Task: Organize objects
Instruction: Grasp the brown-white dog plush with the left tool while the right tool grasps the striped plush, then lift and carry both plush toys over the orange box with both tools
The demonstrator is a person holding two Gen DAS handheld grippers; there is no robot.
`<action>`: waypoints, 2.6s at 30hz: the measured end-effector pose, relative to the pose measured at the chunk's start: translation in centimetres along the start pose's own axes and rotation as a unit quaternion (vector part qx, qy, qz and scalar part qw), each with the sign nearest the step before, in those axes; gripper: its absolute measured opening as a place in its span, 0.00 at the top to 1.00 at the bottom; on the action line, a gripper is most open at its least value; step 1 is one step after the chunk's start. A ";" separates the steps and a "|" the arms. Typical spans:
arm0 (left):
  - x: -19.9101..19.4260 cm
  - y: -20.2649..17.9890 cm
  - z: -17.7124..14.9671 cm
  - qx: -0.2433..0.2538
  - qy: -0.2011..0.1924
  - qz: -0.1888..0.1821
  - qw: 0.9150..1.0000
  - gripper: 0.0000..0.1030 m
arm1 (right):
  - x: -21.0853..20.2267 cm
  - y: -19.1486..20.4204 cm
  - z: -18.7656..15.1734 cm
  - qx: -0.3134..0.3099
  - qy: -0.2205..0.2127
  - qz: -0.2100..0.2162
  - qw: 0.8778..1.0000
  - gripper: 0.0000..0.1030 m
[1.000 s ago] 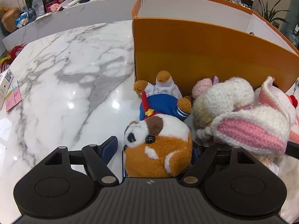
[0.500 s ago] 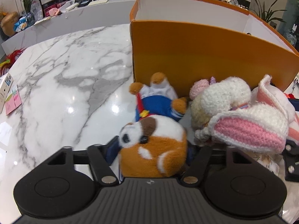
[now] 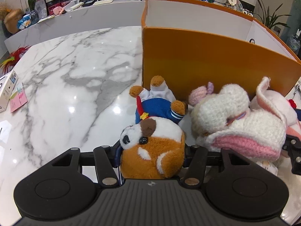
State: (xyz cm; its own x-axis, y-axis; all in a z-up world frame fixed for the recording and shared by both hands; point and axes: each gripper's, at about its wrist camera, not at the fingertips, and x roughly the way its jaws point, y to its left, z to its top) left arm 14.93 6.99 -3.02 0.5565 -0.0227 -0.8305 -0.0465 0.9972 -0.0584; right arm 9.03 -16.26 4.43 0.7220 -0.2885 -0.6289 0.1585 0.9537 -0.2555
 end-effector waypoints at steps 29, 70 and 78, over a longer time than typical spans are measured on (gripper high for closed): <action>0.0 0.0 -0.2 -0.010 0.008 0.003 1.000 0.37 | 0.2 0.2 -0.4 0.040 -0.024 0.000 0.999 0.37; -14.0 -4.2 2.9 -0.026 -0.150 -0.004 0.988 0.37 | -13.5 -1.1 3.2 0.074 -0.122 0.000 0.990 0.37; -13.9 -5.3 10.8 -0.036 -0.183 -0.025 0.982 0.37 | -13.0 -3.6 9.7 0.102 -0.164 -0.005 0.981 0.36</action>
State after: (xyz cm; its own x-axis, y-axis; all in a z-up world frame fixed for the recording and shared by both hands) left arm 16.43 2.75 14.79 0.8205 -0.0314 -0.5708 -0.0627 0.9875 -0.1445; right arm 5.65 -15.09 20.66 0.8922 -0.2868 -0.3488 0.2739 0.9578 -0.0869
